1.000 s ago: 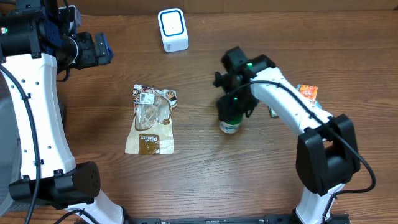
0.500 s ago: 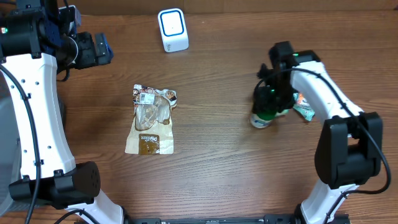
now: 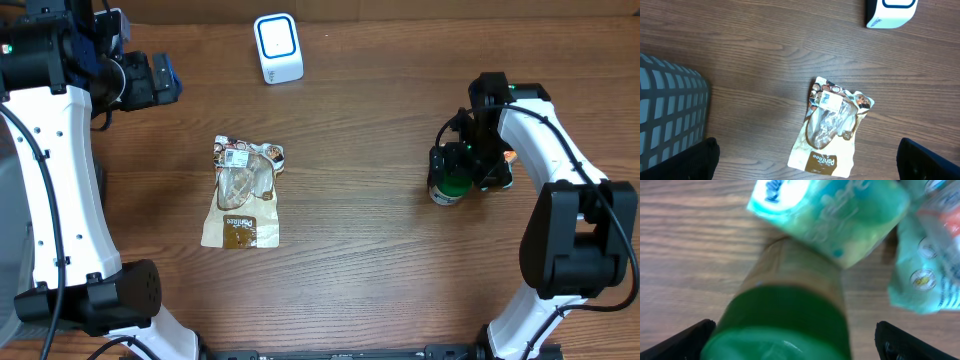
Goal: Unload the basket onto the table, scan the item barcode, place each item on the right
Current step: 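Carry the bottle right and set it down near the packs, then open the right gripper and reach over the mushroom bag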
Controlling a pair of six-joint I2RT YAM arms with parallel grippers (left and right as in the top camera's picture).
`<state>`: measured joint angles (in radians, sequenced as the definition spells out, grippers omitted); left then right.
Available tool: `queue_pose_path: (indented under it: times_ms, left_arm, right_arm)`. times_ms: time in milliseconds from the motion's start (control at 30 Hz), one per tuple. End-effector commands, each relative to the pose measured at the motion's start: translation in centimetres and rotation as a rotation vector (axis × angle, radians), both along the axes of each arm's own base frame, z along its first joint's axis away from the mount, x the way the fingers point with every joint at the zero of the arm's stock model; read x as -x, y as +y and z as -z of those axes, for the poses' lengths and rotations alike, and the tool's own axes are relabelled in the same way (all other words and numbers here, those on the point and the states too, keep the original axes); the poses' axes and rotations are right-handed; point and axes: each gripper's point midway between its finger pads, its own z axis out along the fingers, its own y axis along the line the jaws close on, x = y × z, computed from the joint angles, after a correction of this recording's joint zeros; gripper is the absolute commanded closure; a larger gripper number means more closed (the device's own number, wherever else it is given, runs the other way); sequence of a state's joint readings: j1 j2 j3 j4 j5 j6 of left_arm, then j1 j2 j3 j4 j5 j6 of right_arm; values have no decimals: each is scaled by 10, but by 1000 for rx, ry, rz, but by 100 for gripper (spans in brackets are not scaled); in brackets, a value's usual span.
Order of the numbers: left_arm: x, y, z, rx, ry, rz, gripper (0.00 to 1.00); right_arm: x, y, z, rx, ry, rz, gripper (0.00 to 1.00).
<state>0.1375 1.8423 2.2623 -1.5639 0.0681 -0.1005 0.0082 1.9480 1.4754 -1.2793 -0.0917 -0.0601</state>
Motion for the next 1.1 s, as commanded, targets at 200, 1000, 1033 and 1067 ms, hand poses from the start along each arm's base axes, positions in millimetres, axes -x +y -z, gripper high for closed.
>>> queue_pose_path:
  times_ms: [200,1000,1033,1067]
  left_arm:
    - [-1,-1,3,-1,6,12,0]
    - [-1,-1,3,-1,6,12,1]
    - [-1,-1,3,-1,6,12,0]
    - [-1,-1,3,-1,6,12,1]
  right_arm:
    - [-51,54,-98,-318,-184,41,0]
    - [-49,254,-32,-550,-202,-64,6]
    - [-47,265,-24,-539,-198,-68,7]
    - [-45,273,-17,-530,-195,-71,7]
